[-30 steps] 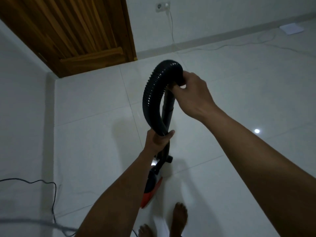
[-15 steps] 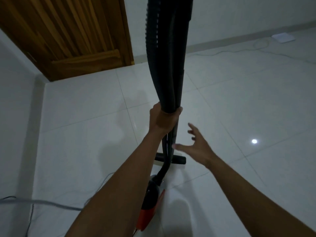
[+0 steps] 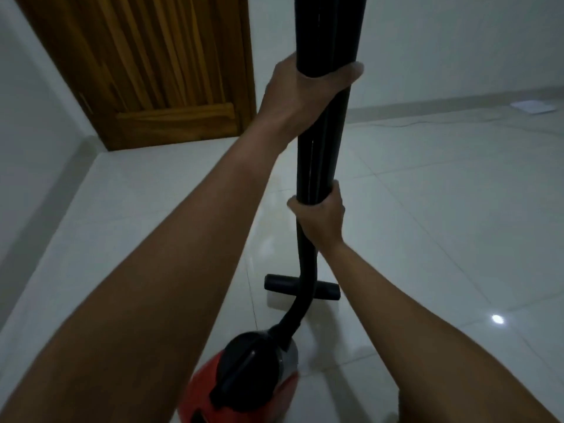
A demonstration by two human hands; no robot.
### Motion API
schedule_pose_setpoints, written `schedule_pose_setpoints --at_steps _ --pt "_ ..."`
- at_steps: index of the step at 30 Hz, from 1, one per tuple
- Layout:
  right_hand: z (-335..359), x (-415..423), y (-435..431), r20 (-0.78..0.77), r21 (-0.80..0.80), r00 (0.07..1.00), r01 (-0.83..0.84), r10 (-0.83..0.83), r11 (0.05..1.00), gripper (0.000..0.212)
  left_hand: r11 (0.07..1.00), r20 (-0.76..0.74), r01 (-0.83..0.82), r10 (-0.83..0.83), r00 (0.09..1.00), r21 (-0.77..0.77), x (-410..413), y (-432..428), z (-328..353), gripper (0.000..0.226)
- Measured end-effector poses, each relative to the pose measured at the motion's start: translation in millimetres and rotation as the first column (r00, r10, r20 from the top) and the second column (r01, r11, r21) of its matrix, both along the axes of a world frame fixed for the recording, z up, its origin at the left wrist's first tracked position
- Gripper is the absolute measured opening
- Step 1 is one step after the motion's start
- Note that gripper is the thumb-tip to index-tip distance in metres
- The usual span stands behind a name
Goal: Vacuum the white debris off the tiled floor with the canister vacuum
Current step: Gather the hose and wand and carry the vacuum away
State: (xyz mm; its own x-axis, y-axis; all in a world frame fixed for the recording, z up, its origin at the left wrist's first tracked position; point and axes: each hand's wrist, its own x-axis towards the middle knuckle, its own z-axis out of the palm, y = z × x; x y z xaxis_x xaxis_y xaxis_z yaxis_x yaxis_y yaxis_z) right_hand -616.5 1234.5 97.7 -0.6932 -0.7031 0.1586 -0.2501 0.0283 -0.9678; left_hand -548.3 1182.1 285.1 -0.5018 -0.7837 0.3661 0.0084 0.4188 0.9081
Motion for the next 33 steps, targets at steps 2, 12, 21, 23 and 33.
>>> schedule_pose_setpoints --at_steps 2,12,21,23,33 --pt "-6.8 1.7 -7.7 -0.018 -0.054 1.0 -0.006 0.005 0.998 0.049 0.999 0.025 0.024 -0.023 0.999 -0.023 20.0 12.6 -40.5 0.078" --pt "-9.9 9.6 -11.9 -0.068 -0.083 0.994 -0.09 0.084 0.993 0.051 0.985 0.842 0.071 -0.169 0.512 0.155 209.0 84.6 -308.7 0.078" --pt "-18.4 5.1 -6.0 -0.133 -0.099 0.988 -0.093 0.079 0.991 0.05 0.96 0.951 -0.123 -0.221 0.215 0.251 279.7 107.8 -383.6 0.127" --pt "-21.8 5.1 -5.8 -0.135 -0.097 0.988 -0.095 0.082 0.991 0.049 0.968 0.96 -0.103 -0.208 0.187 0.229 281.0 104.0 -390.6 0.127" --pt "-30.4 12.9 -9.7 -0.134 -0.116 0.99 -0.063 0.047 0.991 0.043 0.975 1.0 0.221 -0.019 0.013 0.016 300.4 110.0 -411.5 0.124"
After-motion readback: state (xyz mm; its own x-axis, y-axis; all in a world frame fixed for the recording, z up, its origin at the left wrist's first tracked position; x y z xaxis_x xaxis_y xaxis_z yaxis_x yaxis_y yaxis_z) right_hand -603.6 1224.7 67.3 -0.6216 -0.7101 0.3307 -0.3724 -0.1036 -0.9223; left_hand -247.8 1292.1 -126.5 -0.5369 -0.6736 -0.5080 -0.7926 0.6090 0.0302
